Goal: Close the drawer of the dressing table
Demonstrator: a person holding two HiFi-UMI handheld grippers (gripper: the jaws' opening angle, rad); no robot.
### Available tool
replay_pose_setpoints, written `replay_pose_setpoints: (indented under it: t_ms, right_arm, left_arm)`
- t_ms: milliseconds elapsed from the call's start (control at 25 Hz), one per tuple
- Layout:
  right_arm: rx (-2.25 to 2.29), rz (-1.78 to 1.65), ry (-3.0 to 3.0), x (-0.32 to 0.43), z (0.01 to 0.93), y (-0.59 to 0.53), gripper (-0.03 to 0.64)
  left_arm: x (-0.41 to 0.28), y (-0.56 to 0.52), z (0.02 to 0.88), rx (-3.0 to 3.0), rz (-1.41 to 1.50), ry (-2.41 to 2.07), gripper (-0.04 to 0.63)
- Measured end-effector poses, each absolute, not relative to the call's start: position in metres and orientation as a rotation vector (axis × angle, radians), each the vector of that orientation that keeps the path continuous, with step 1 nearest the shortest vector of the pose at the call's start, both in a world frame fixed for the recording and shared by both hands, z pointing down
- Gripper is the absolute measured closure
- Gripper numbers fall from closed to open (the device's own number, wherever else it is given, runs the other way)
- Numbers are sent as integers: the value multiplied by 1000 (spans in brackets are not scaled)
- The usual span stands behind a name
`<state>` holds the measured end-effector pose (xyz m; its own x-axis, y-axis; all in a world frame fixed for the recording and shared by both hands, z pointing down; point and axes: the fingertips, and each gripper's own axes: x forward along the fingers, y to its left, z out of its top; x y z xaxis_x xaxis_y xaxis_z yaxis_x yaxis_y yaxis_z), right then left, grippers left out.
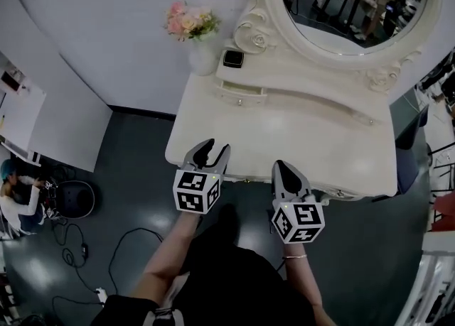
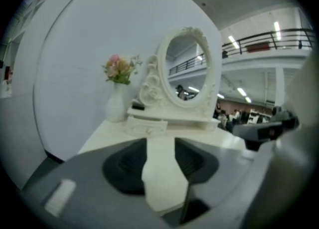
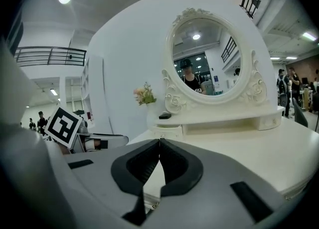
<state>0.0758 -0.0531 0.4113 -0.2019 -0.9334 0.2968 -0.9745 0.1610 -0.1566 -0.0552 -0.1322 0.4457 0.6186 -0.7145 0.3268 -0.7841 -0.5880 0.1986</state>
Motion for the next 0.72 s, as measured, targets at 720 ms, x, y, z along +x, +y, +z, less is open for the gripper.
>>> replay_pose_setpoints:
  t_ms: [720]
  right_arm:
    - [1910, 541, -2253, 98, 424, -131, 612]
  left_arm:
    - [-31, -203, 474, 2484, 420, -1179, 419]
